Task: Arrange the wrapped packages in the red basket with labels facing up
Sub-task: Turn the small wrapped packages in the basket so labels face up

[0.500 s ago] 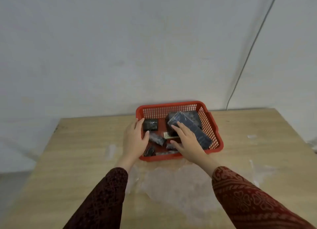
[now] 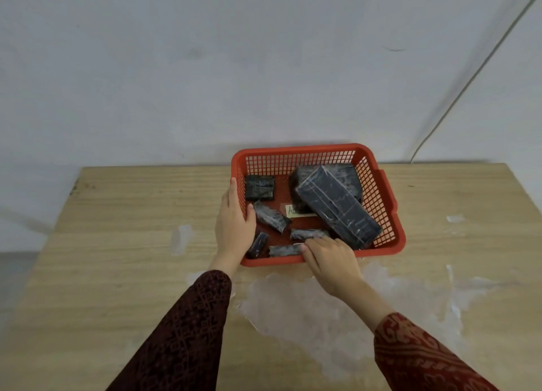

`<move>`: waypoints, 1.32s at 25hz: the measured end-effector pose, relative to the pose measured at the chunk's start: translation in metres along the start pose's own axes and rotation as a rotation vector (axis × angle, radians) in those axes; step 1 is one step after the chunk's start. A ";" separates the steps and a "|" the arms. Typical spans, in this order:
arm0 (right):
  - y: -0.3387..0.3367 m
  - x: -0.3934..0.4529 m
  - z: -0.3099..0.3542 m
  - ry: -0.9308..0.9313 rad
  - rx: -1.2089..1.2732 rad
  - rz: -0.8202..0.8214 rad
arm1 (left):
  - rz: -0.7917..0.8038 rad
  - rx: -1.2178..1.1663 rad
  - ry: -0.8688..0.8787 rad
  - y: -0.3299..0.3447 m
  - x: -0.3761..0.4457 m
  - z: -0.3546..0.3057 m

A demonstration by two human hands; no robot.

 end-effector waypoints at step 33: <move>-0.024 0.225 0.021 -0.028 0.104 0.510 | -0.031 -0.169 -0.004 0.001 -0.002 0.007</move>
Point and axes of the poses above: each hand's wrist, its own x-axis towards the middle knuckle, its own y-axis out of the palm, z = x × y, the point moved 2 cm from there along x, towards the middle knuckle, and after that the axes turned 13 degrees about -x, right-handed, at the moved point
